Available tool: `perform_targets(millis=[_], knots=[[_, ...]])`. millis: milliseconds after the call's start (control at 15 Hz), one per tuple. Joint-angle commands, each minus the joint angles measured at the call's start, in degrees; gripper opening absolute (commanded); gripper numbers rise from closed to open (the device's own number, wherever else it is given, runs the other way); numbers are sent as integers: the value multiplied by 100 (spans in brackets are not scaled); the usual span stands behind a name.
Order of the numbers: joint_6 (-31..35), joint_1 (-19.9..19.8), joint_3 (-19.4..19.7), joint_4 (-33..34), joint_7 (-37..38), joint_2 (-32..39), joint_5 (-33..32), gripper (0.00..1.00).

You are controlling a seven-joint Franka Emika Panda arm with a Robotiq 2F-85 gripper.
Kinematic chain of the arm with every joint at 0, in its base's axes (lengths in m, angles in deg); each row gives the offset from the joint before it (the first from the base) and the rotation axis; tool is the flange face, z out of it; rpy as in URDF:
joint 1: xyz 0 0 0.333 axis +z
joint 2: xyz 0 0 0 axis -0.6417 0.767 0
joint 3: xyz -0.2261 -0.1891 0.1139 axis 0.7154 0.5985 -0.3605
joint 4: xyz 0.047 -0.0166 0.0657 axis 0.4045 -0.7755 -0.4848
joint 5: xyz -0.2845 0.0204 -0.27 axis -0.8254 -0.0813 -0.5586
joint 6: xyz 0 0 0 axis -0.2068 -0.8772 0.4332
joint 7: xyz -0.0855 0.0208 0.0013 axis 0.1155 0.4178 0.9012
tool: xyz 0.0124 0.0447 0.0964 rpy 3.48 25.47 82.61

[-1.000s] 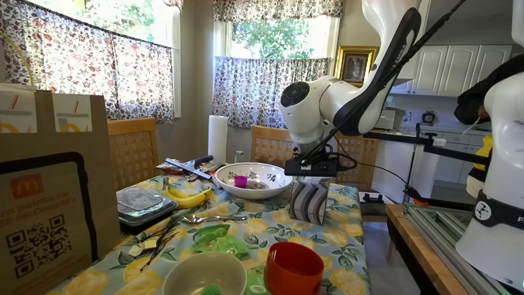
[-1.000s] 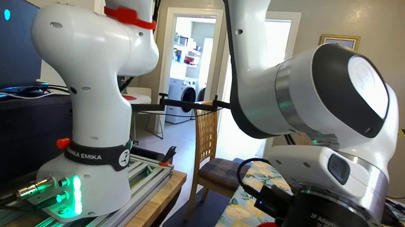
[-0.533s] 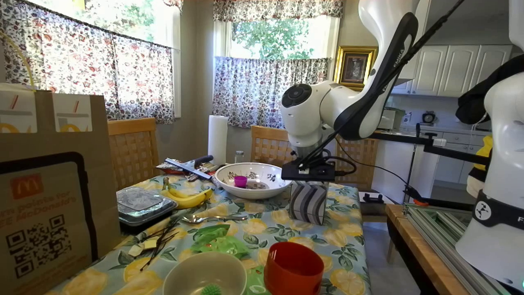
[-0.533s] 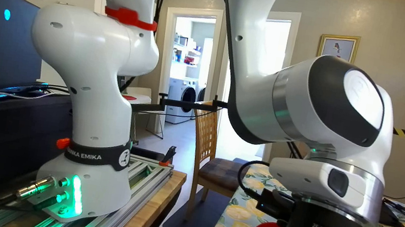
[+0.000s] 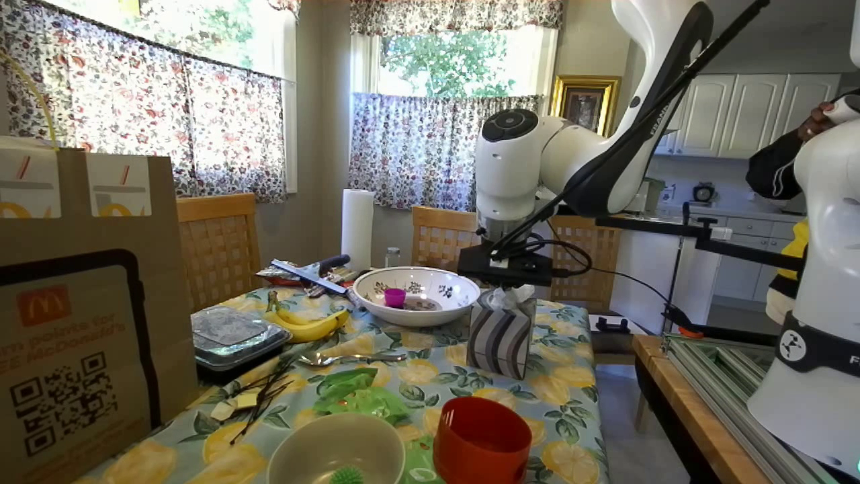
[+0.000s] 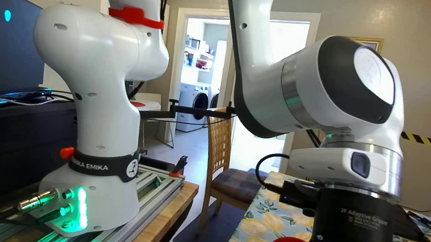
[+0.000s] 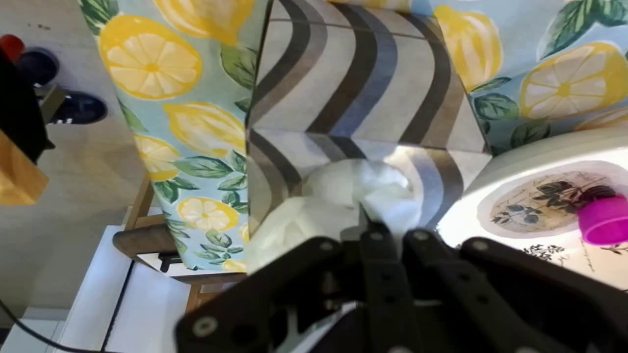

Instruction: Shift the orange bowl to the left, then wipe it with a tissue

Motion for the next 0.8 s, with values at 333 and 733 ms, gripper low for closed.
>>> perform_targets(millis=[333,733], knots=[[57,-69,-42,-1363,-208,-2298,292,1],[874,-105,13,-1150,-980,-2649,287,1]])
